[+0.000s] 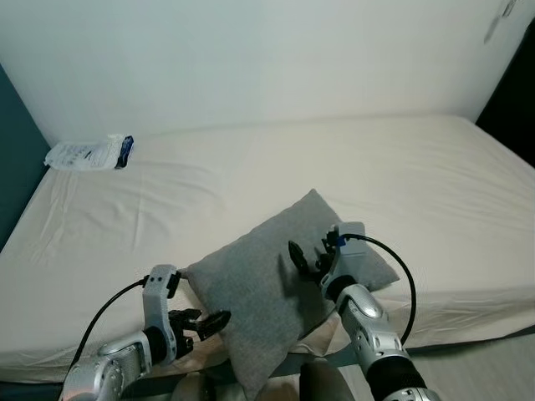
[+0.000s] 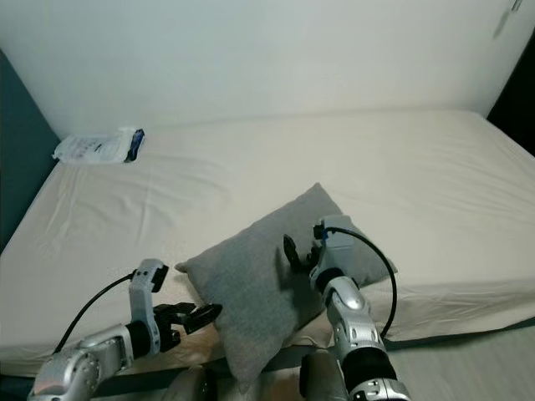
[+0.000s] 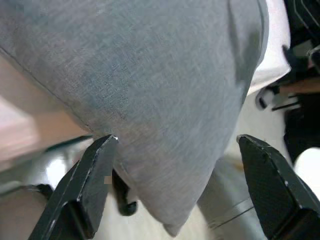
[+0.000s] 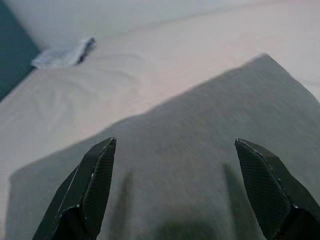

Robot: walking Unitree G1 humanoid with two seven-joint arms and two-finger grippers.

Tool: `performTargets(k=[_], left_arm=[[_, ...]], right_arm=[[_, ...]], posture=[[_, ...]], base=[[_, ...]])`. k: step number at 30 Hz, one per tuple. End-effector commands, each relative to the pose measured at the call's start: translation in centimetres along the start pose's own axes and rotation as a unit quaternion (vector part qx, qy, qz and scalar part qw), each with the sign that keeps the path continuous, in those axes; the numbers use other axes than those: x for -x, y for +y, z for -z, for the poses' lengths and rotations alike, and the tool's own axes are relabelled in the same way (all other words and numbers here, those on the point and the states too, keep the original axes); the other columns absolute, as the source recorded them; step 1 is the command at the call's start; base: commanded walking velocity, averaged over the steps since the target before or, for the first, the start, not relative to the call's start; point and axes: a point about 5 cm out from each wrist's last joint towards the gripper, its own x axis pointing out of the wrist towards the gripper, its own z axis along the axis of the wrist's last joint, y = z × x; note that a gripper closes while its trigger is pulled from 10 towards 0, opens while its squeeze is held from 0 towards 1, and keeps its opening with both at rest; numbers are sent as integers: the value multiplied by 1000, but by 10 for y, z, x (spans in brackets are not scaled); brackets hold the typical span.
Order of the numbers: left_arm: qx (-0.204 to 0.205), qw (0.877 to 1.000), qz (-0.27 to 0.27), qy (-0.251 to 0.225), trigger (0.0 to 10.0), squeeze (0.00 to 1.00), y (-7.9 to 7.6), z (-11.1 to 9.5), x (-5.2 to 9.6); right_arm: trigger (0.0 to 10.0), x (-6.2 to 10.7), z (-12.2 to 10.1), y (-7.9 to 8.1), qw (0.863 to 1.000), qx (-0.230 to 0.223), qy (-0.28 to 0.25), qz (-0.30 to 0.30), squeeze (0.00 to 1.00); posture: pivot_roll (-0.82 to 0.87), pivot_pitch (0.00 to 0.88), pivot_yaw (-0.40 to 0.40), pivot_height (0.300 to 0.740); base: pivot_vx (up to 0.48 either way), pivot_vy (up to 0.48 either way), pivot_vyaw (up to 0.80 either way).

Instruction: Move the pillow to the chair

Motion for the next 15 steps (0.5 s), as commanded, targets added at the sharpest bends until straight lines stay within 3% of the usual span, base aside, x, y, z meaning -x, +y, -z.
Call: performTargets(k=[1, 6, 15], left_arm=[[29, 999, -13, 3, 10000, 0, 3, 1, 0], [87, 996, -31, -3, 10000, 0, 8, 6, -4], [74, 996, -51, 19, 10000, 0, 12, 20, -6]], right_arm=[[10000, 1, 3, 4, 1000, 1, 9, -8, 0], [10000, -1, 1, 5, 1000, -6, 8, -5, 0], [10000, -2, -2, 7, 1000, -3, 7, -23, 0]], posture=[[30, 69, -19, 602], [33, 67, -25, 597], [33, 57, -46, 583]], base=[[0, 0, 0], [0, 0, 0], [0, 0, 0]])
